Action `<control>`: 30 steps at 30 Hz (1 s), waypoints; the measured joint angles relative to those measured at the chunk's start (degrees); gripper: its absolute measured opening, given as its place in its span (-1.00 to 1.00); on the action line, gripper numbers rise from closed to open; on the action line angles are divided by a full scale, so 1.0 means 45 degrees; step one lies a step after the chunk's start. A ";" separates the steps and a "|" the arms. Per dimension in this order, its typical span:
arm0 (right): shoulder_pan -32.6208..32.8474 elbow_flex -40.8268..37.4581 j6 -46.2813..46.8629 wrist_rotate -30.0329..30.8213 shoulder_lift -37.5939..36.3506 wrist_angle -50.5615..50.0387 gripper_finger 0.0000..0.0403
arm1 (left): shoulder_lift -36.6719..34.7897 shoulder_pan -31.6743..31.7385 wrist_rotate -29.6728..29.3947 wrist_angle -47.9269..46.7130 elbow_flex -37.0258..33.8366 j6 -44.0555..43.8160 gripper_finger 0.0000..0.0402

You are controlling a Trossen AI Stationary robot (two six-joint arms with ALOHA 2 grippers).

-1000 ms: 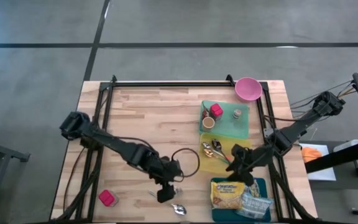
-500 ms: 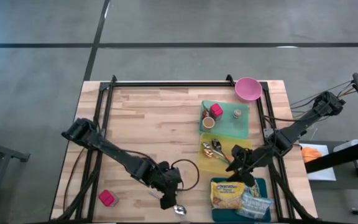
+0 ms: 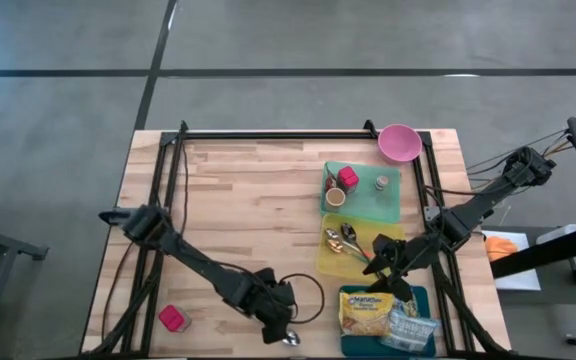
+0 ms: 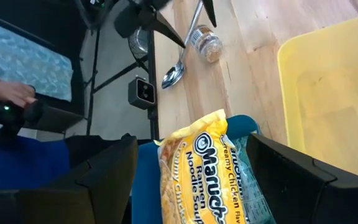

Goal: Pick & Place Food Item
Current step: Put the brown seasoning bottle into the green bin

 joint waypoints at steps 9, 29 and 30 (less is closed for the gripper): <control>0.0000 0.0000 -0.0057 0.0005 0.0000 -0.0029 0.46 | 0.0198 -0.0063 -0.0089 -0.0043 0.0000 0.0050 0.43; 0.0000 -0.0001 -0.0446 0.0000 0.0005 -0.0131 0.46 | 0.0517 -0.0092 -0.0224 0.0162 -0.0160 0.0471 0.43; 0.0000 -0.0004 -0.0446 0.0000 0.0005 -0.0188 0.46 | 0.0537 -0.0092 -0.0228 0.0174 -0.0147 0.0471 0.43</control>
